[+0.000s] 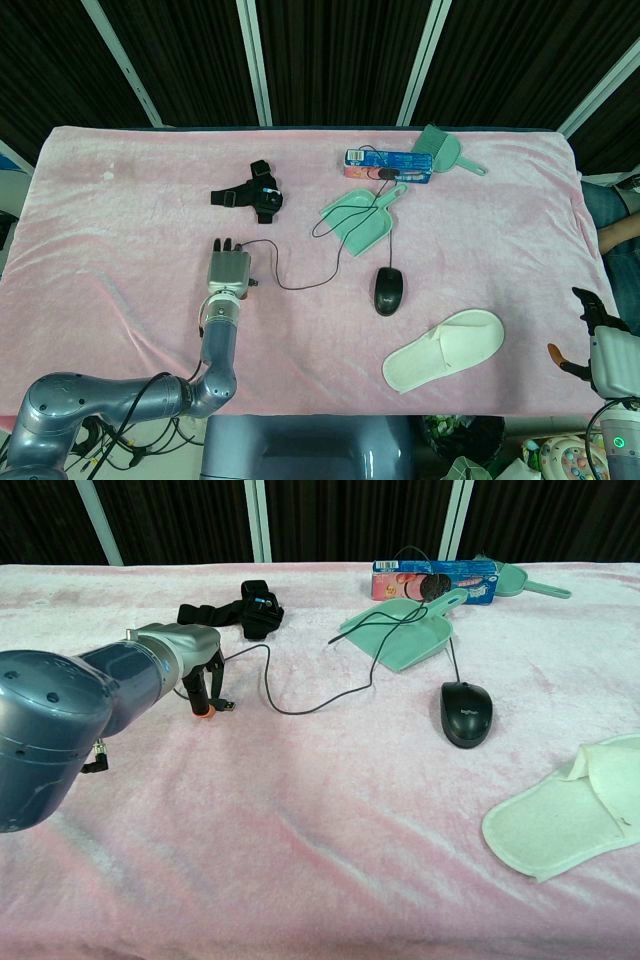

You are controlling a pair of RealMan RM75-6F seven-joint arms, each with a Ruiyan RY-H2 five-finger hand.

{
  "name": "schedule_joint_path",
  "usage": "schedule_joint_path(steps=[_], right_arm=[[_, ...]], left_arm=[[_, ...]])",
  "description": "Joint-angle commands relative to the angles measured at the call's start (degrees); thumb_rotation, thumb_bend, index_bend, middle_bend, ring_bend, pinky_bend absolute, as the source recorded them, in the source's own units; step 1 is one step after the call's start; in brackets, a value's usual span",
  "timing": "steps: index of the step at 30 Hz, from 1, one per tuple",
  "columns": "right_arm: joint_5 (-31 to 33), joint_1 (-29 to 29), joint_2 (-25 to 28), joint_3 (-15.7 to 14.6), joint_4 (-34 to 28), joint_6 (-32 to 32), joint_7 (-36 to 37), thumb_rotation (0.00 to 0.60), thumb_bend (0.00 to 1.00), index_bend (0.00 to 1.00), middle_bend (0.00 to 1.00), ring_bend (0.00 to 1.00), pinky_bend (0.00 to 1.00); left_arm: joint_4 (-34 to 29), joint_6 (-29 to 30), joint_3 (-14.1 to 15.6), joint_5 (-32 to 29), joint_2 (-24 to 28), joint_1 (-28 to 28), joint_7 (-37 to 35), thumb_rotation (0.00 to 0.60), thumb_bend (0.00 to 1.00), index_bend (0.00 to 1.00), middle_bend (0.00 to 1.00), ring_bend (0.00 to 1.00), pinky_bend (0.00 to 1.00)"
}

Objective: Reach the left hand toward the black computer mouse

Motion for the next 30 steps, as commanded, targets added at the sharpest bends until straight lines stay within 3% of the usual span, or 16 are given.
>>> schedule_joint_path(steps=[1,30], right_arm=[[-0.01,-0.01,0.00,0.00,0.00,0.03,-0.02,0.600,0.16,0.14,0.13,0.33,0.28],[-1.40,0.09,-0.15,-0.23,0.83,0.84,-1.16,0.600,0.16,0.14,0.13,0.33,0.28]], left_arm=[[0.04,-0.07,-0.02,-0.03,-0.02,0.07,0.02,0.600,0.38,0.57,0.19,0.03,0.02],[-0.22,0.01,-0.58,0.37,0.01,0.48,0.23,0.600,0.38,0.58,0.19,0.03,0.02]])
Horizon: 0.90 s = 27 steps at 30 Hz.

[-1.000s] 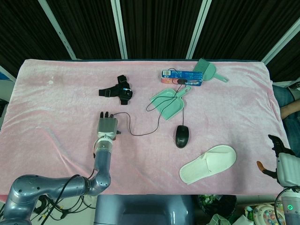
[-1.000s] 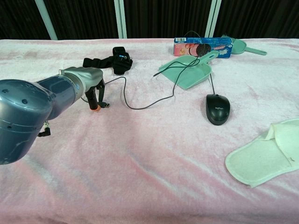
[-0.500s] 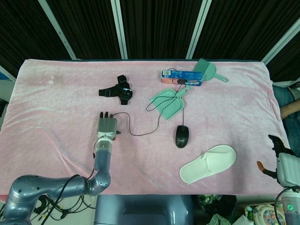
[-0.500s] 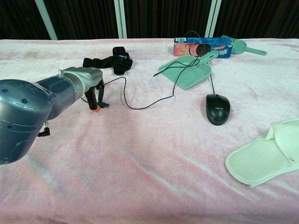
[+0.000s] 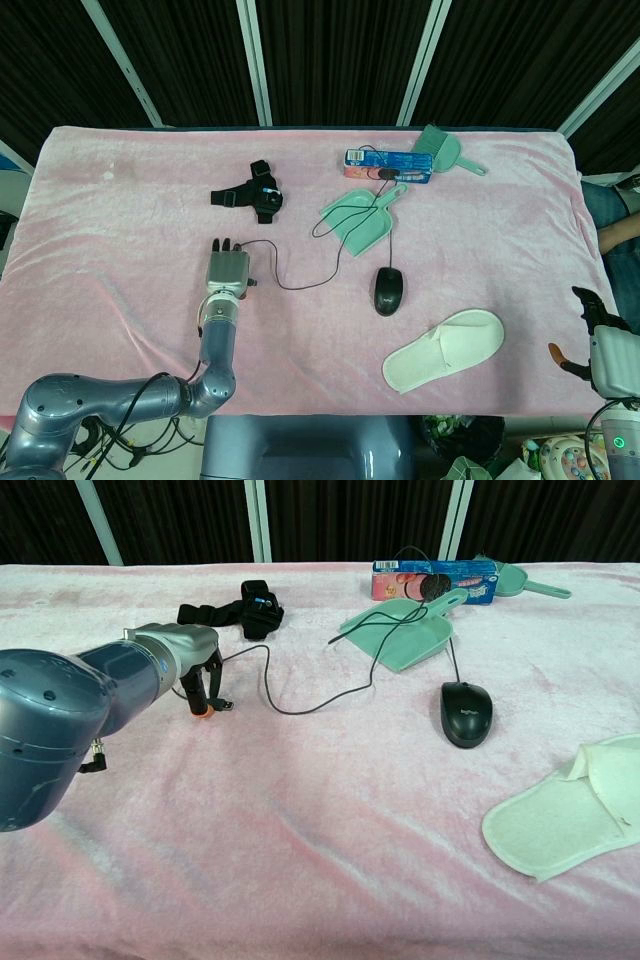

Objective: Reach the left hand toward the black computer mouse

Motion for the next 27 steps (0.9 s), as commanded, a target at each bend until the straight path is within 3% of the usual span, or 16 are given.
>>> schedule_joint_path(steps=[1,17,20,27], right_arm=[[-1.33,0.11,-0.02,-0.21,0.50,0.57,-0.54,0.600,0.16,0.14,0.13,0.33,0.28],[-3.00,0.13,-0.35,-0.82,1.63,0.96,-0.61,0.600,0.16,0.14,0.13,0.33,0.27],[-2.59,0.07,-0.36,-0.74,1.55,0.87,-0.47,0.600,0.16,0.14,0.13,0.33,0.27],[-1.94,0.08,-0.39,-0.55,1.31,0.71,-0.74,0.600,0.16,0.14,0.13,0.33,0.27]], left_arm=[[-0.05,-0.01,-0.03,0.02,-0.01,0.02,-0.02,0.600,0.38,0.58,0.19,0.03,0.02],[-3.10,-0.58,-1.06,-0.27,1.48,0.84,-1.33,0.600,0.38,0.59,0.19,0.03,0.00],[-6.09,-2.05,-1.71,-0.19,3.20,1.69,-3.13,0.600,0.38,0.59,0.18,0.02,0.00],[-15.58,-5.42,-2.54,6.98,9.23,5.49,-13.34,0.600,0.39,0.59,0.18,0.01,0.00]])
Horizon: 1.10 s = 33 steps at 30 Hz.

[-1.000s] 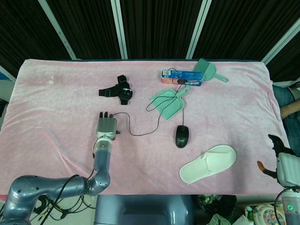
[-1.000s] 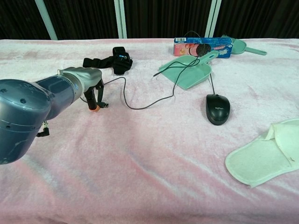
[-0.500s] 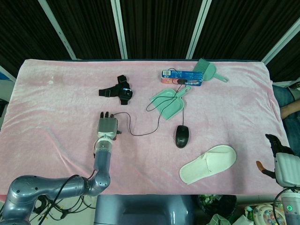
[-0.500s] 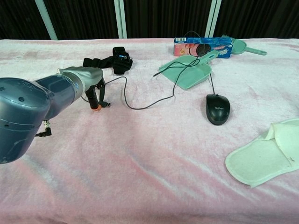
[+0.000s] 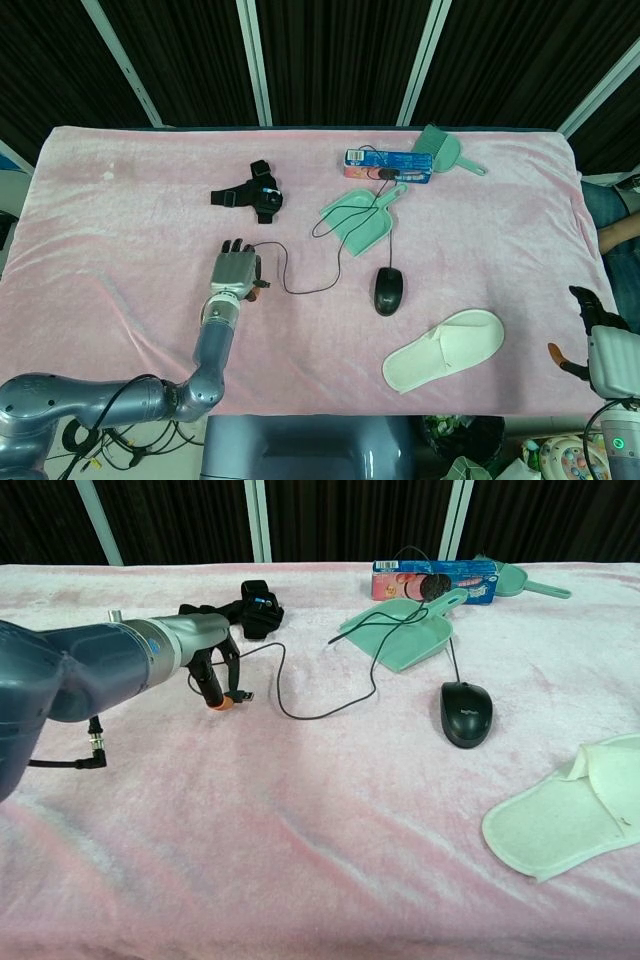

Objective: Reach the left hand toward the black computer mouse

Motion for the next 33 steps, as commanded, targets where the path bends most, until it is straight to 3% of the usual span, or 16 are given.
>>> schedule_joint_path(steps=[1,8,14,21,26,33], right_arm=[[-0.06,0.03,-0.06,-0.05,-0.06,-0.01,-0.21,0.600,0.16,0.14,0.13,0.33,0.27],[-0.03,-0.04,-0.13,-0.06,-0.21,0.15,-0.48,0.600,0.16,0.14,0.13,0.33,0.27],[0.11,-0.02,-0.14,0.00,-0.19,0.07,-0.46,0.600,0.16,0.14,0.13,0.33,0.27],[0.17,-0.04,-0.14,0.01,-0.15,0.10,-0.52,0.600,0.16,0.14,0.13,0.33,0.27],[0.17,0.01,-0.15,0.01,-0.17,0.02,-0.59,0.600,0.16,0.14,0.13,0.33,0.27],[0.30,-0.03,-0.15,0.08,-0.16,0.07,-0.49,0.600,0.16,0.14,0.13,0.33,0.27]], left_arm=[[-5.77,-2.43,-1.19,4.56,3.83,2.78,-7.12,0.600,0.38,0.59,0.18,0.01,0.00],[-10.63,-8.29,-2.33,13.04,7.22,5.23,-19.15,0.600,0.38,0.60,0.18,0.00,0.00],[-11.68,-14.36,-2.28,19.72,9.76,4.84,-25.82,0.600,0.39,0.61,0.19,0.00,0.00],[-12.29,-20.48,-4.62,26.34,10.28,5.06,-37.15,0.600,0.39,0.62,0.20,0.00,0.00],[-13.01,-23.22,-3.24,28.43,11.89,3.72,-39.19,0.600,0.39,0.63,0.20,0.00,0.00],[-15.90,-22.72,-1.99,29.44,13.61,2.39,-40.43,0.600,0.38,0.63,0.20,0.00,0.00]])
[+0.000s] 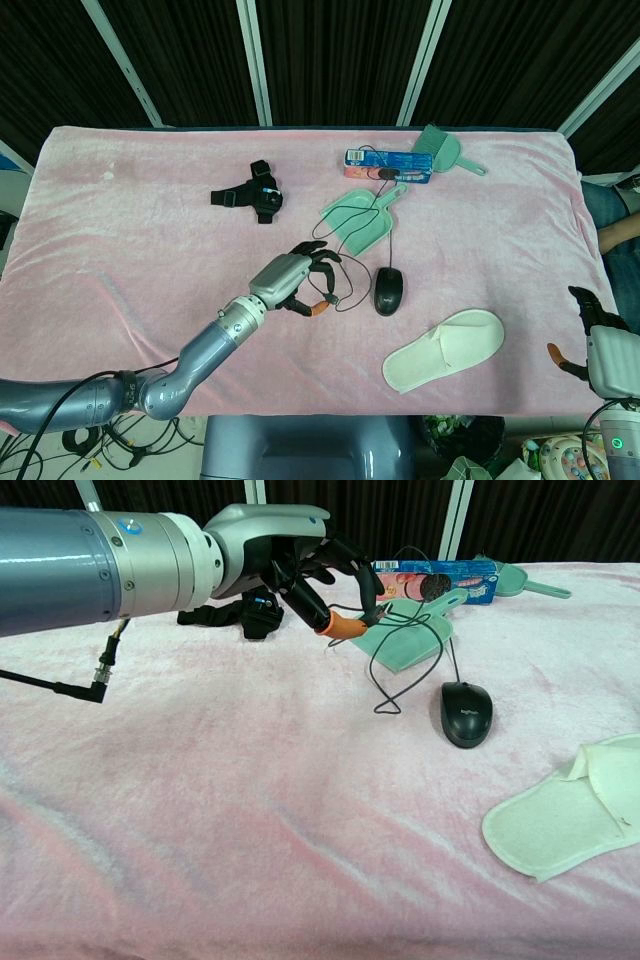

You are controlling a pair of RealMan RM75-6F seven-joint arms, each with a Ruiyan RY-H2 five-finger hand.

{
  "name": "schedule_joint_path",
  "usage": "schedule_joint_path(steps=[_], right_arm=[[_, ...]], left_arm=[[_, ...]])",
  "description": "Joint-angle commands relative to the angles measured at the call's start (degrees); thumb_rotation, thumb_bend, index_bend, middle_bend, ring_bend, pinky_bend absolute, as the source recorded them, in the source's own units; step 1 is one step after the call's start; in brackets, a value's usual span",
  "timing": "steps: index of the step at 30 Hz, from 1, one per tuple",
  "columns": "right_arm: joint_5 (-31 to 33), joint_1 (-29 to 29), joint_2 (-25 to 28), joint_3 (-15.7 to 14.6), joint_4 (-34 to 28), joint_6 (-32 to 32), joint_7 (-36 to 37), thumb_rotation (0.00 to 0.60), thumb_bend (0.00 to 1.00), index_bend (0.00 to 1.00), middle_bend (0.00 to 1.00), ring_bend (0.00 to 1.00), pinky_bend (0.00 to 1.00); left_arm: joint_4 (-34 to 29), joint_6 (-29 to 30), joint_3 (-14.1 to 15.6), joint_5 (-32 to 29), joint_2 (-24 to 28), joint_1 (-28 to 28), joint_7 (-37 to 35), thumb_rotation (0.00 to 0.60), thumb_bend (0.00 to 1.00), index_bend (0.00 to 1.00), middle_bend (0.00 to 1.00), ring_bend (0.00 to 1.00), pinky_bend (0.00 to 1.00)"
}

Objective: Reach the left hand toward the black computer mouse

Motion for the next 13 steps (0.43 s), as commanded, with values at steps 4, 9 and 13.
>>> schedule_joint_path(steps=[4,9,13], right_arm=[[0.21,0.05,0.03,0.06,-0.03,-0.22,0.18,0.600,0.16,0.14,0.13,0.33,0.27],[0.16,-0.01,0.04,0.02,-0.09,-0.10,0.01,0.600,0.16,0.14,0.13,0.33,0.27],[0.30,-0.01,0.04,0.06,-0.14,-0.12,-0.07,0.600,0.16,0.14,0.13,0.33,0.27]], left_arm=[[-2.04,1.63,0.75,0.96,1.01,-0.55,-0.72,0.600,0.39,0.63,0.20,0.00,0.00],[-3.14,2.45,0.89,1.08,1.65,-0.61,-1.63,0.600,0.38,0.63,0.20,0.00,0.00],[-3.83,3.13,0.73,1.22,2.45,-0.79,-2.21,0.600,0.39,0.63,0.20,0.00,0.00]])
